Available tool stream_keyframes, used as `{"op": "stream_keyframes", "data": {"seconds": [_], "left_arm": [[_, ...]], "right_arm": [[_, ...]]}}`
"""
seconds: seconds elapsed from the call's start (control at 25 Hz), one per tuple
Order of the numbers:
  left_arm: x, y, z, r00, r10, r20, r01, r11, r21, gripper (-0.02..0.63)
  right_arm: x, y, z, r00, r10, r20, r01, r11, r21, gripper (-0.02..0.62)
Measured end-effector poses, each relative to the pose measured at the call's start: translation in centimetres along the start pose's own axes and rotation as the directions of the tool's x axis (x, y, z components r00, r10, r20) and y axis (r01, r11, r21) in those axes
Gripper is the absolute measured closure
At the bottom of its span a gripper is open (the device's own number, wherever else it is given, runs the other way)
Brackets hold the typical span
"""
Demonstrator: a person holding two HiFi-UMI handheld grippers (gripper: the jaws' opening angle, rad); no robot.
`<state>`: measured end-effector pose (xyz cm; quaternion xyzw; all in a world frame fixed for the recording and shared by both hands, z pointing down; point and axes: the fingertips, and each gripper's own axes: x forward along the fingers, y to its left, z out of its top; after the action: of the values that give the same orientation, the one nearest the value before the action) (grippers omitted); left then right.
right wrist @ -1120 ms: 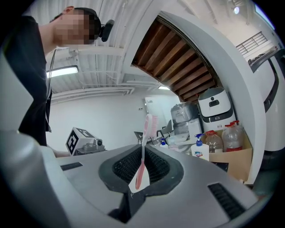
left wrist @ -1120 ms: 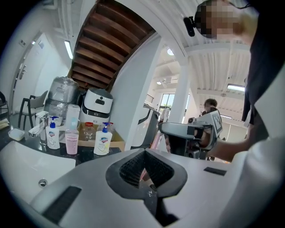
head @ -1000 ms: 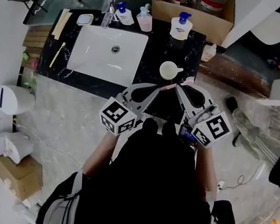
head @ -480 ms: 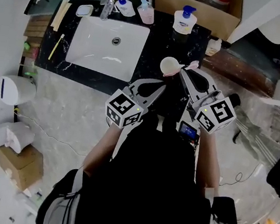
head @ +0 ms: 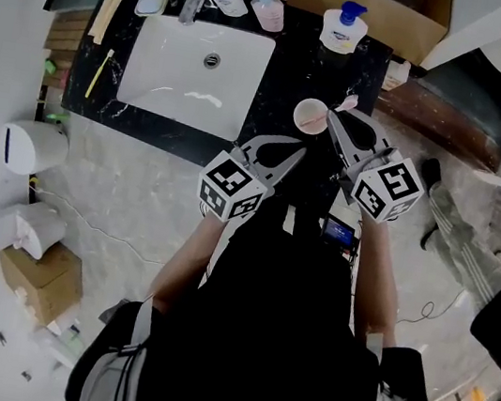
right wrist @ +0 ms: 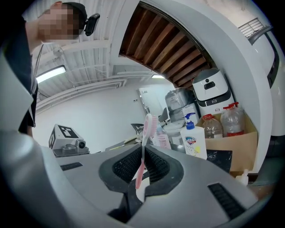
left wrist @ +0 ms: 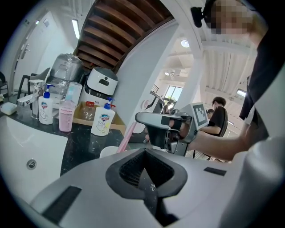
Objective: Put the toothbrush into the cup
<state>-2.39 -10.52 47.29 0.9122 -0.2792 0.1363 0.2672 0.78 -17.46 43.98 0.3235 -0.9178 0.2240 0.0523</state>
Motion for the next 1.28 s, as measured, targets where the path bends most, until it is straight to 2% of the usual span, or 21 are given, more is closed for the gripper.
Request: {"op": "stream_keyframes", "data": {"seconds": [0.2,0.4,1.04,1.28], "left_arm": [[0.8,-0.2,-1.3,0.999,-0.030,-0.015,0.029,0.998,-0.054,0.598],[1.1,0.0,-2.3,0.999,-0.032,-0.031,0.030,0.997,-0.073,0.598],[1.5,-0.6,-2.1,0.998,-0.052,-0.031,0.050,0.996,-0.068,0.598],[1.5,-1.0,-2.3,0.998,-0.053,-0.035,0.050,0.997,-0.063,0.598]], "right_arm": [[0.9,-0.8,-1.2,1.000,-0.004,-0.026,0.004,1.000,0.011,0.563],[1.4,-1.3,-2.5,0.999,-0.004,-0.049,0.006,1.000,0.028,0.563],[3.2,-3.3,-6.2,0.990,-0.014,-0.138,0.026,0.996,0.088,0.563],[3.2,-4.7,-6.7,0.989,-0.033,-0.145,0.055,0.987,0.153,0.561]]}}
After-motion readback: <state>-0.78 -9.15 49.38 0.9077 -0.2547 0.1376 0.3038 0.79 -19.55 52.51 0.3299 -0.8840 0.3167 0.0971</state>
